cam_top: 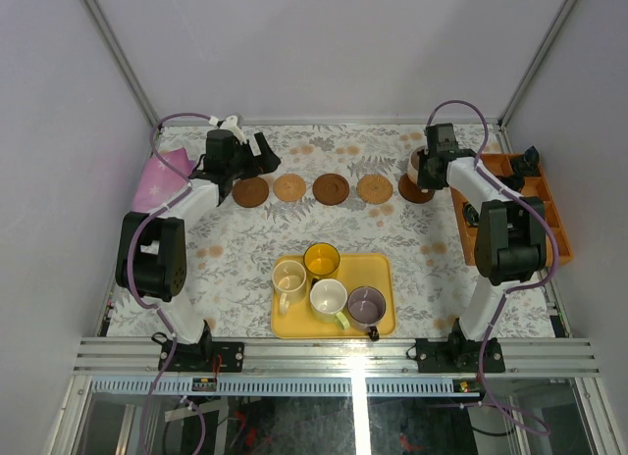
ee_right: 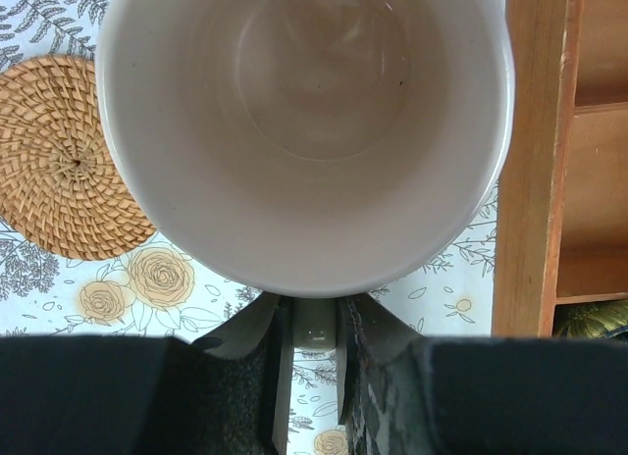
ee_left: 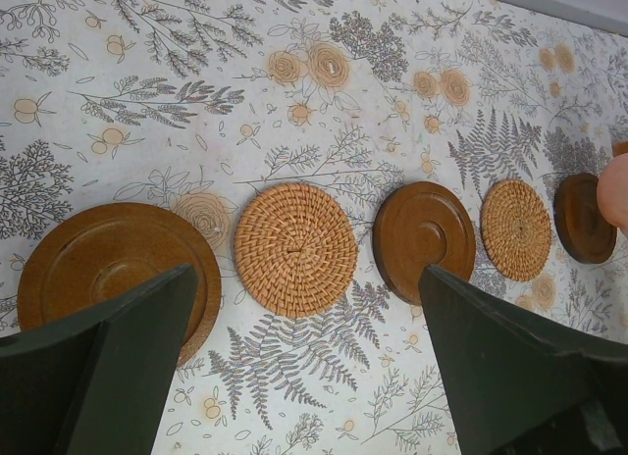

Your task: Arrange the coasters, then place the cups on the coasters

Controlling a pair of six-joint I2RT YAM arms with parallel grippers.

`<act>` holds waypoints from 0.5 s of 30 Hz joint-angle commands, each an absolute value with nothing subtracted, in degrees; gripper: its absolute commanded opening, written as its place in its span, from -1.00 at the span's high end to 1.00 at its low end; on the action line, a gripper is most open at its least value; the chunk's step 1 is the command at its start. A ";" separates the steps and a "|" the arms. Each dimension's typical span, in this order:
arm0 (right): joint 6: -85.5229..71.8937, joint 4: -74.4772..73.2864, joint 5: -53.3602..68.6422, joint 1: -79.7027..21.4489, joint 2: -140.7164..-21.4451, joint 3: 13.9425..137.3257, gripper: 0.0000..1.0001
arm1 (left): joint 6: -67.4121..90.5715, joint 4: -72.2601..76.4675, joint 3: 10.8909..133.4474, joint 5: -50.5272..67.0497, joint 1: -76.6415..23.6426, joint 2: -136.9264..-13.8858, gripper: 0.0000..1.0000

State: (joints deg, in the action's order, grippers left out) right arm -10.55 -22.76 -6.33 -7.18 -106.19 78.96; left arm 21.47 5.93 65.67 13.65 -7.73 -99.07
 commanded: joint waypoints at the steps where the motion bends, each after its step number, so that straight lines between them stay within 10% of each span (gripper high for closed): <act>1: -11.64 -20.52 -5.78 -7.28 -105.00 82.97 1.00 | 21.73 7.71 66.84 13.93 -7.91 -99.10 -0.91; 15: -13.22 -24.38 -4.26 -7.29 -105.85 84.44 1.00 | 21.95 7.64 66.90 14.45 -7.91 -99.49 -0.91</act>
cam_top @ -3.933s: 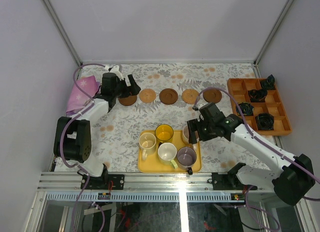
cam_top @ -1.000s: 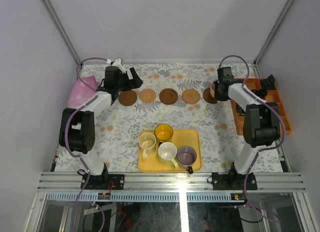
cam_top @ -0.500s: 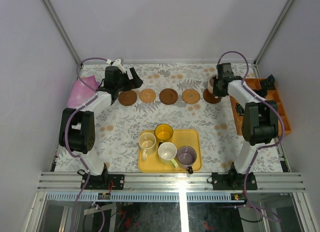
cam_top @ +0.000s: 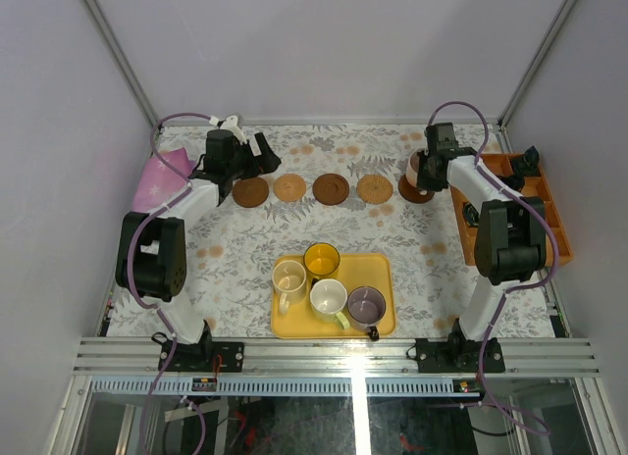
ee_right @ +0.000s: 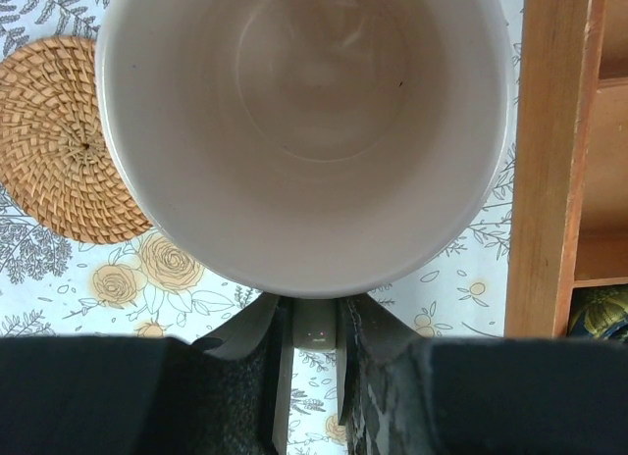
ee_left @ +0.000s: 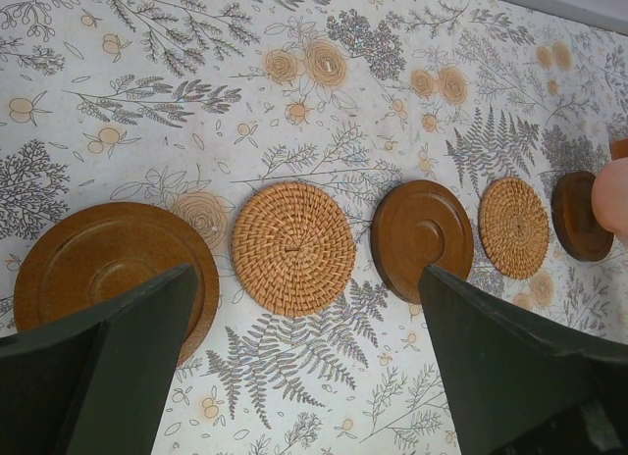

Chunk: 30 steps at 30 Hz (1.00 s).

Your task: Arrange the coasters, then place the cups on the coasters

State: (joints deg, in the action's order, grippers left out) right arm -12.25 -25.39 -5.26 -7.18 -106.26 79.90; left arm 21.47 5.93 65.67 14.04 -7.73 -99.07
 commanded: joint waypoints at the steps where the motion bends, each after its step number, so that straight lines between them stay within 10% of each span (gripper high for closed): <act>1: -13.24 -24.84 -4.20 -7.29 -105.98 84.70 1.00 | 21.97 7.62 66.96 14.46 -7.91 -99.49 -0.91; 30: -15.53 -27.48 -4.64 -7.29 -106.60 84.46 1.00 | 21.98 7.51 66.37 14.41 -7.92 -99.40 -0.91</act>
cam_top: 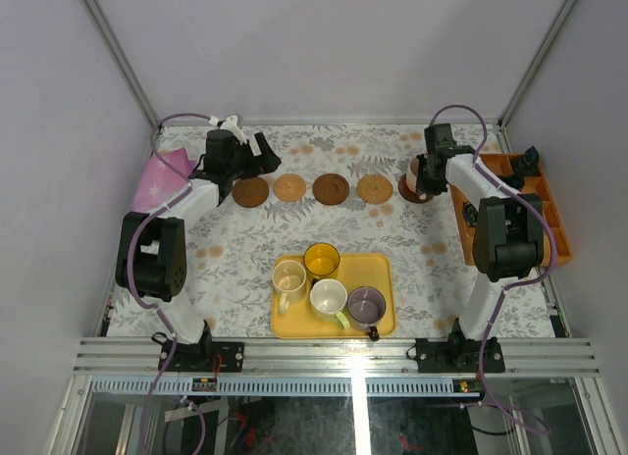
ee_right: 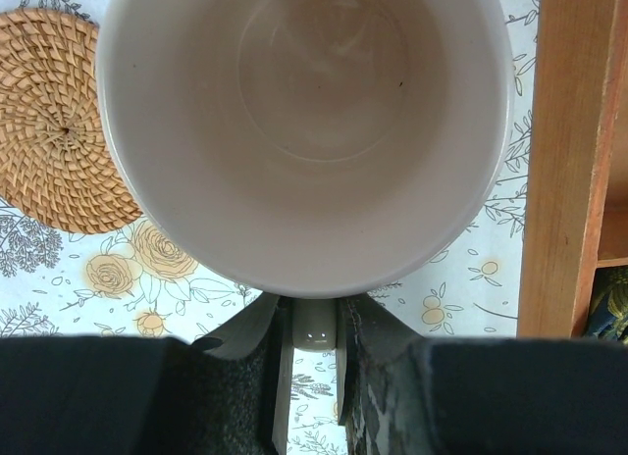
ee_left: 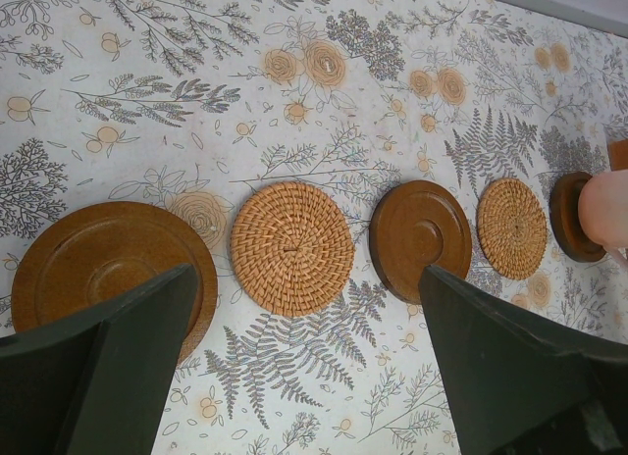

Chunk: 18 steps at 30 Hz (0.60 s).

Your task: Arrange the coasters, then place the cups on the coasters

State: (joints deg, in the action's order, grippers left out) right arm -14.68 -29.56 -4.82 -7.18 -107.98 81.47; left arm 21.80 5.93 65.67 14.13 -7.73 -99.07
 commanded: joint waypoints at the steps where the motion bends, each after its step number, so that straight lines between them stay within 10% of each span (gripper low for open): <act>1: -15.55 -27.51 -4.52 -7.29 -106.68 84.34 1.00 | 22.02 7.52 66.29 14.37 -7.93 -99.28 -0.91; 18: -15.13 -27.81 -3.11 -7.27 -107.46 84.09 1.00 | 22.19 7.75 66.18 14.50 -7.91 -99.55 -0.91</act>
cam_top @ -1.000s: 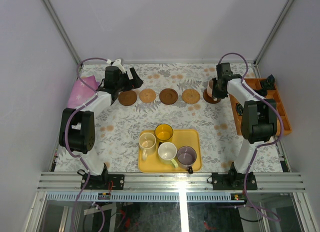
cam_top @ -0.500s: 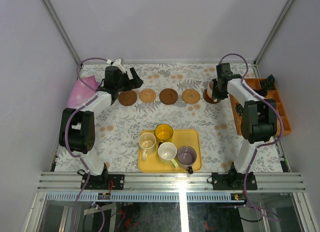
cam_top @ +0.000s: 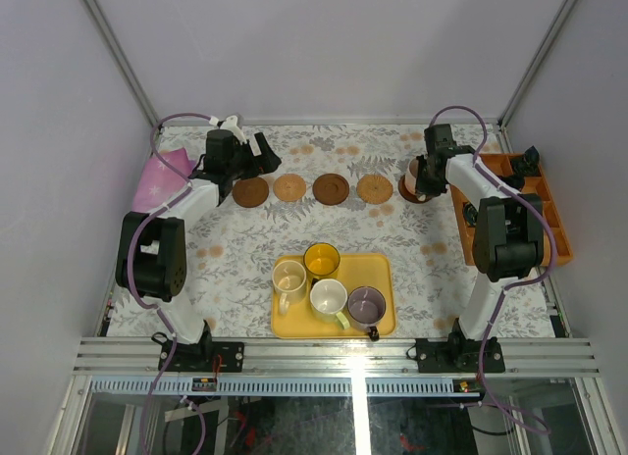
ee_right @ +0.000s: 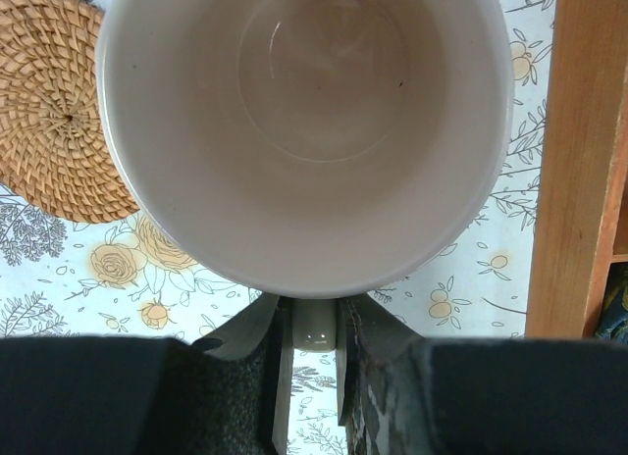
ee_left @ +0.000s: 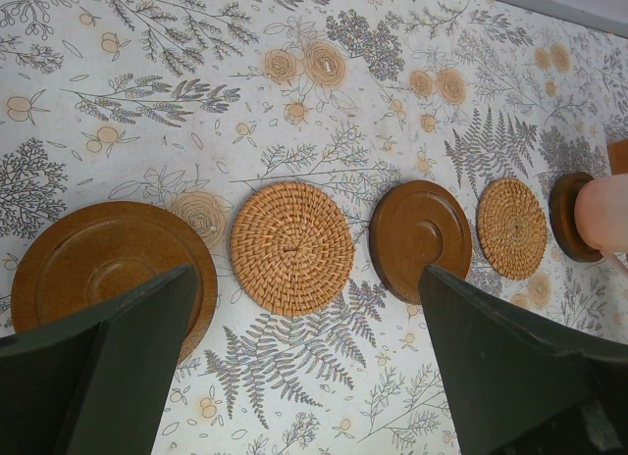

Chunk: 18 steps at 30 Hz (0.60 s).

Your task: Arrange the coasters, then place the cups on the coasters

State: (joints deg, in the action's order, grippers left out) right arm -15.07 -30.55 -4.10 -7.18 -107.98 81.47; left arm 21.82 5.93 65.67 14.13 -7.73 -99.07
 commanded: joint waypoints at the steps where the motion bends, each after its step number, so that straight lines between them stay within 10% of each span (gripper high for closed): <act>1: -15.04 -27.92 -2.96 -7.29 -107.59 84.21 0.97 | 22.22 7.80 66.29 14.48 -7.95 -99.58 -0.91; 11: -15.06 -28.19 -3.98 -7.26 -108.10 84.24 0.61 | 22.11 7.66 66.25 14.48 -7.87 -99.65 -0.91; 18: -15.46 -28.62 -5.67 -7.25 -107.70 84.42 -0.18 | 22.14 7.50 66.23 14.44 -7.91 -99.64 -0.91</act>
